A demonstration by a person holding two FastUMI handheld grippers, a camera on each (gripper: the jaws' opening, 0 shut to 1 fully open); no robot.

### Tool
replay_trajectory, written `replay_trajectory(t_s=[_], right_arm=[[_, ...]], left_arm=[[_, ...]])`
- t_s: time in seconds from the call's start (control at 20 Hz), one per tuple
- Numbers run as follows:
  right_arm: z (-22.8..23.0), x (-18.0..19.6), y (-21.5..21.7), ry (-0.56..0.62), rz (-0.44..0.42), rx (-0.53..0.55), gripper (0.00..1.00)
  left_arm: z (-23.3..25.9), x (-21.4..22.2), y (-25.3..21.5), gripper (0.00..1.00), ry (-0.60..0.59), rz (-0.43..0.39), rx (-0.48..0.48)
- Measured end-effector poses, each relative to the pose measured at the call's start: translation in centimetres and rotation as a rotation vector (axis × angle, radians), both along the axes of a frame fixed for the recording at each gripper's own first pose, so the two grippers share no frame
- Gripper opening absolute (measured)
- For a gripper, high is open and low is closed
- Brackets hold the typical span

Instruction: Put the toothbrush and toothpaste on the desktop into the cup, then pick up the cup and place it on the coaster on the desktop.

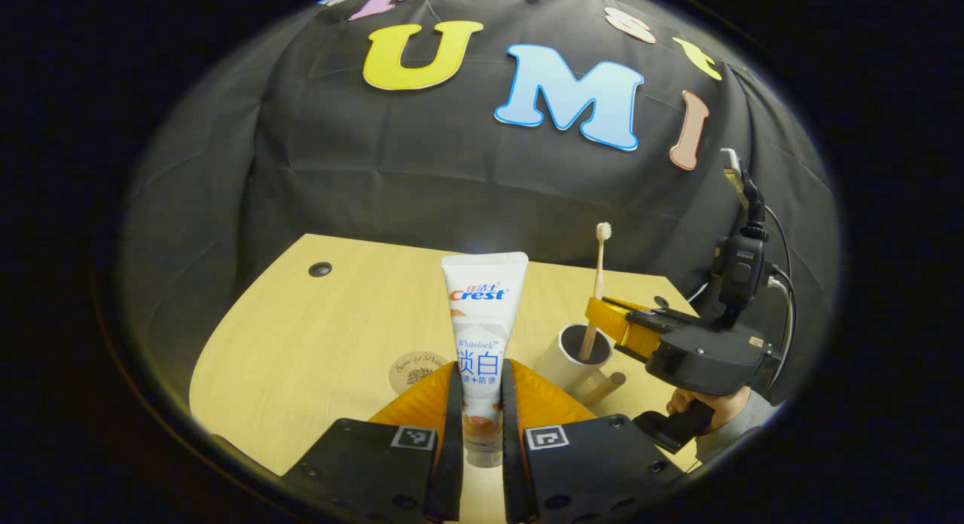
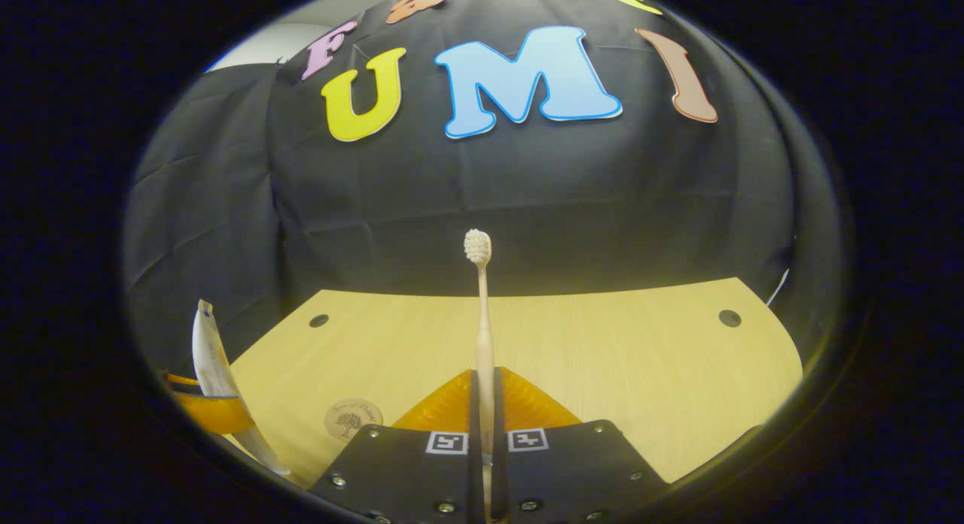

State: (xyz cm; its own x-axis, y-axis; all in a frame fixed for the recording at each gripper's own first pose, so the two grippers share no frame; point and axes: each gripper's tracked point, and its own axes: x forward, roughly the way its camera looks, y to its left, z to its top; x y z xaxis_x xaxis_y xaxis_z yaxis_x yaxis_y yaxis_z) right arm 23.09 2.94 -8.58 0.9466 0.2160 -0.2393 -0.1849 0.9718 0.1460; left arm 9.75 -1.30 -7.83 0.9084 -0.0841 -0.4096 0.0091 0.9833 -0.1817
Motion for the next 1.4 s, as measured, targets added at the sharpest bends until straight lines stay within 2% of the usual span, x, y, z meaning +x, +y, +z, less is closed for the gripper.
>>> replay_trajectory(t_s=[0.2,0.3,0.35,0.4,0.45,0.6,0.65,0.7,0.75,0.8,1.1,1.4], right_arm=[[-0.4,-0.2,-0.2,0.02,0.003,-0.008,0.11],[-0.4,-0.7,-0.7,0.023,-0.006,-0.016,0.2],[-0.4,-0.8,-0.5,0.021,-0.002,-0.015,0.21],[-0.4,-1.0,-0.6,0.025,-0.003,-0.018,0.29],[-0.3,-1.3,-0.9,0.024,-0.006,-0.024,0.45],[0.3,-1.9,-1.3,0.01,-0.008,-0.042,0.59],[0.6,-2.2,-1.6,0.002,-0.013,-0.051,0.71],[1.1,-2.5,-1.9,-0.011,-0.015,-0.054,0.71],[1.7,-2.7,-2.0,-0.026,-0.022,-0.055,0.77],[2.4,-2.9,-2.4,-0.044,-0.03,-0.052,0.79],[6.5,-5.2,-4.9,-0.119,-0.076,0.017,0.79],[7.9,-7.8,-8.8,-0.129,-0.138,0.053,0.79]], left_arm=[[0.0,-0.2,-0.2,0.29,0.003,0.002,-0.005],[-0.1,-0.2,-0.3,0.29,0.004,0.003,-0.008],[0.0,-0.2,-0.3,0.29,0.003,0.003,-0.01],[-0.2,-0.3,-0.5,0.29,0.002,0.003,-0.013],[-0.1,-0.3,-0.5,0.29,0.001,0.003,-0.015],[0.0,-0.3,-0.9,0.29,-0.002,0.0,-0.025],[-0.1,-0.3,-1.1,0.29,-0.002,-0.002,-0.028],[-0.2,-0.2,-1.2,0.29,-0.002,-0.004,-0.031],[0.0,-0.1,-1.5,0.29,-0.003,-0.008,-0.034],[0.0,0.1,-1.7,0.3,-0.006,-0.011,-0.037],[0.6,2.1,-3.4,0.29,-0.051,-0.044,-0.046],[1.9,5.2,-6.0,0.29,-0.143,-0.08,-0.095]])
